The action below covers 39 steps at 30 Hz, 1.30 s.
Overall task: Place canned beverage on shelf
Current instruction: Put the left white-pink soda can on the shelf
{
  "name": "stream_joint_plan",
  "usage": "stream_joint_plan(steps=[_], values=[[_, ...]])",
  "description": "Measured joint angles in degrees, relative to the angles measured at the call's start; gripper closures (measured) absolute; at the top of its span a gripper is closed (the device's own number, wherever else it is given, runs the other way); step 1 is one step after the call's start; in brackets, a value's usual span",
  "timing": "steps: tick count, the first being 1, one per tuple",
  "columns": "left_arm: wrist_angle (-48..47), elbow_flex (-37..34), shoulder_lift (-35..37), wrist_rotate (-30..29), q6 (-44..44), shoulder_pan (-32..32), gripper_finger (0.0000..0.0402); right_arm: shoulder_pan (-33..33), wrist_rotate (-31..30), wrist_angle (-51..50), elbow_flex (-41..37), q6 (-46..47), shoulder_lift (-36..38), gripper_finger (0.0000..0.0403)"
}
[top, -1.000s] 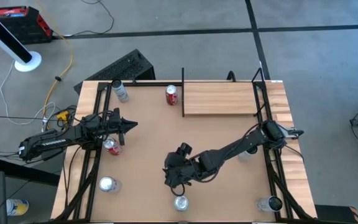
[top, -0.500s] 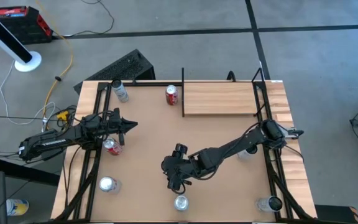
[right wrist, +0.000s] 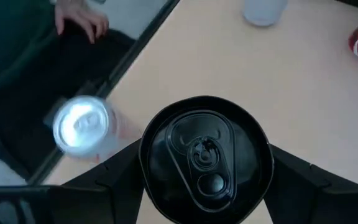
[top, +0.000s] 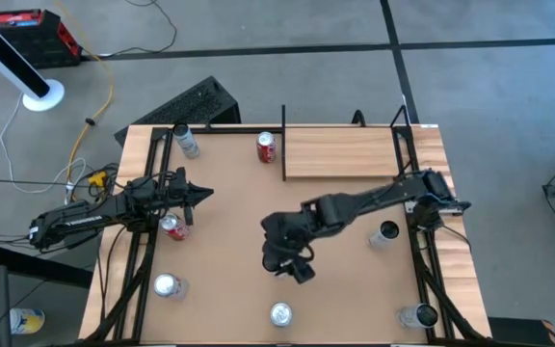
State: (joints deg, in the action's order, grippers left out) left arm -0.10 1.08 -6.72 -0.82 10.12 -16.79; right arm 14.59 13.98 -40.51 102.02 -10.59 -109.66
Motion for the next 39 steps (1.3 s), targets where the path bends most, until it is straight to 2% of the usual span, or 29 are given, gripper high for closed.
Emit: stream_joint_plan(steps=[6, 10, 13, 33, 39], values=[[0.0, 0.0, 0.0, 0.0, 0.0, 0.0, 0.0402, -4.3, 5.4, 3.6, -2.5, -10.6, -0.3, 0.0121], [0.0, 0.0, 0.0, 0.0, 0.0, 0.0, 0.0402, -7.2, 12.6, 10.9, -3.2, -13.8, -2.3, 0.0121], [0.0, 0.0, 0.0, 0.0, 0.0, 0.0, 0.0402, -9.0, 17.2, 10.5, -3.2, -15.0, -2.2, 0.0121], [0.0, 0.0, 0.0, 0.0, 0.0, 0.0, 0.0402, -10.5, 17.5, 11.2, -3.1, -14.9, -6.8, 0.0121], [0.0, 0.0, 0.0, 0.0, 0.0, 0.0, 0.0402, -10.5, 17.6, 10.5, -3.1, -12.1, -6.9, 0.0047]])
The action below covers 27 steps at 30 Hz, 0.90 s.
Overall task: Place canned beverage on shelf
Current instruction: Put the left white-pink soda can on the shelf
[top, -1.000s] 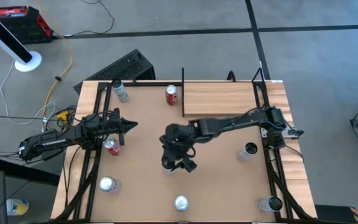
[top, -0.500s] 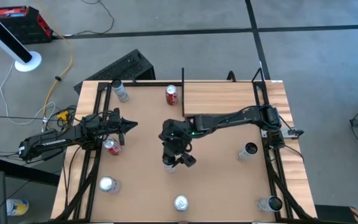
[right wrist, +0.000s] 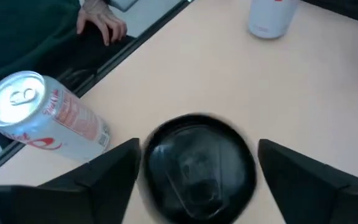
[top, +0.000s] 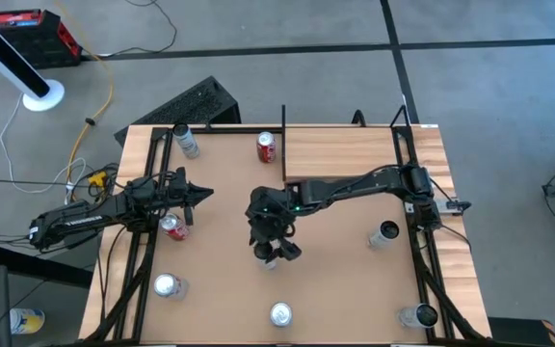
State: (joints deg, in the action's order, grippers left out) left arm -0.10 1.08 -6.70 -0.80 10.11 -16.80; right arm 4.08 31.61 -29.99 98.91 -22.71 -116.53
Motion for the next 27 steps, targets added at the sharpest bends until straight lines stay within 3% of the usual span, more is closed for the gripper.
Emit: stream_joint_plan(steps=[4, 9, 18, 21, 27], values=[[0.0, 0.0, 0.0, 0.0, 0.0, 0.0, 0.0402, 0.1, 0.2, -0.1, 0.1, 0.8, 0.1, 0.0021], [0.0, 0.0, 0.0, 0.0, 0.0, 0.0, 0.0402, 0.2, 0.0, -0.7, 0.7, 3.0, 0.0, 0.0021], [0.0, 0.0, 0.0, 0.0, 0.0, 0.0, 0.0402, 3.3, -1.7, -5.2, 9.9, 13.3, 0.0, 0.0024], [0.0, 0.0, 0.0, 0.0, 0.0, 0.0, 0.0402, 6.4, -11.5, -8.1, 13.4, 21.4, 0.1, 0.0024], [0.0, 0.0, 0.0, 0.0, 0.0, 0.0, 0.0402, 16.0, -46.3, -12.0, 16.2, 37.6, 0.0, 0.0023]])
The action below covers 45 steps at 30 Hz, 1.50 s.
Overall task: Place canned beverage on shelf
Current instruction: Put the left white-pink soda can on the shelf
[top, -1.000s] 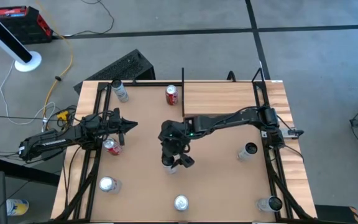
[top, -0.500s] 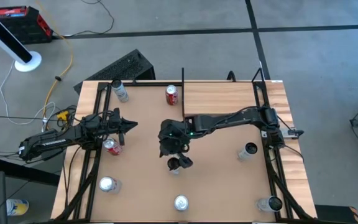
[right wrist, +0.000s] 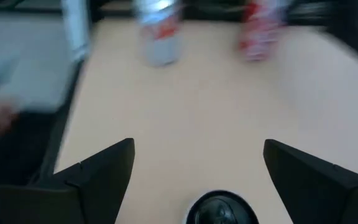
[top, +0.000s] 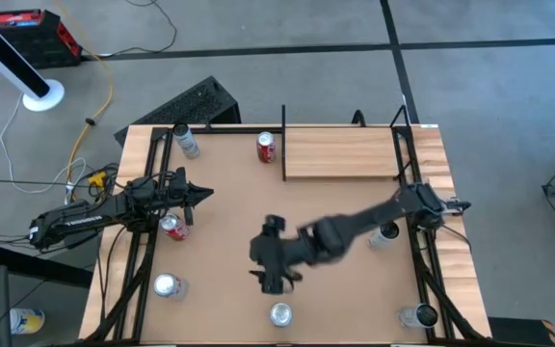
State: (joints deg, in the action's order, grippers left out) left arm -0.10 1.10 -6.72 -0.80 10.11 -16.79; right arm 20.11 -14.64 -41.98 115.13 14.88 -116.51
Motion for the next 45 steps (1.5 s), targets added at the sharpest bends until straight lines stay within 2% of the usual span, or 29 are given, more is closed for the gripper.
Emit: stream_joint_plan(steps=[3, 11, 13, 17, 25, 45], values=[[0.0, 0.0, 0.0, 0.0, 0.0, 0.0, 0.0402, 3.4, -10.6, -1.7, 0.0, 7.9, 0.0, 0.0023], [0.0, 0.0, 0.0, 0.0, 0.0, 0.0, 0.0402, 5.1, -23.0, -9.2, -1.8, 17.5, 0.0, 0.0023], [0.0, 0.0, 0.0, 0.0, 0.0, 0.0, 0.0402, 4.6, -22.5, -8.9, -3.2, 18.3, 0.0, 0.0023], [0.0, 0.0, 0.0, 0.0, 0.0, 0.0, 0.0402, 3.6, -17.2, -7.2, -4.3, 18.3, 0.0, 0.0023], [0.0, 0.0, 0.0, 0.0, 0.0, 0.0, 0.0402, 2.5, -10.3, -4.9, -6.6, 21.4, 0.1, 0.0023], [0.0, 0.0, 0.0, 0.0, 0.0, 0.0, 0.0402, 1.9, -7.7, -5.3, -7.5, 28.1, 0.0, 0.0023]])
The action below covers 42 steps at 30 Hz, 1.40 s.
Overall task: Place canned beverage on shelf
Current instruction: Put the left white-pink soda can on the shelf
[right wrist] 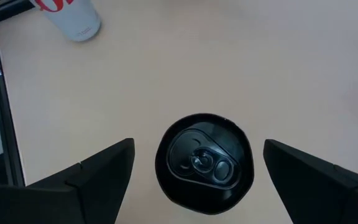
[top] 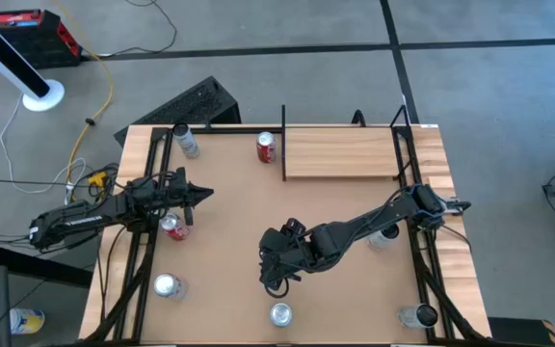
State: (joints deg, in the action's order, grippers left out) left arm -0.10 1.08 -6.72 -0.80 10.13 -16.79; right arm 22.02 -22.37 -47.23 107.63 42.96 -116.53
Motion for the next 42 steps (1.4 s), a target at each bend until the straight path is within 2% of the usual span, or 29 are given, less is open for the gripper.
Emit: stream_joint_plan(steps=[12, 37, 42], values=[[0.0, 0.0, 0.0, 0.0, 0.0, 0.0, 0.0402, -0.4, 1.6, 0.3, 0.1, 0.1, -4.3, 0.0023], [0.0, 0.0, 0.0, 0.0, 0.0, 0.0, 0.0402, -0.8, 2.8, -3.8, 3.8, -2.5, -4.4, 0.0023], [0.0, 0.0, 0.0, 0.0, 0.0, 0.0, 0.0402, -0.8, 2.5, -3.8, 3.8, -3.2, -4.4, 0.0035]])
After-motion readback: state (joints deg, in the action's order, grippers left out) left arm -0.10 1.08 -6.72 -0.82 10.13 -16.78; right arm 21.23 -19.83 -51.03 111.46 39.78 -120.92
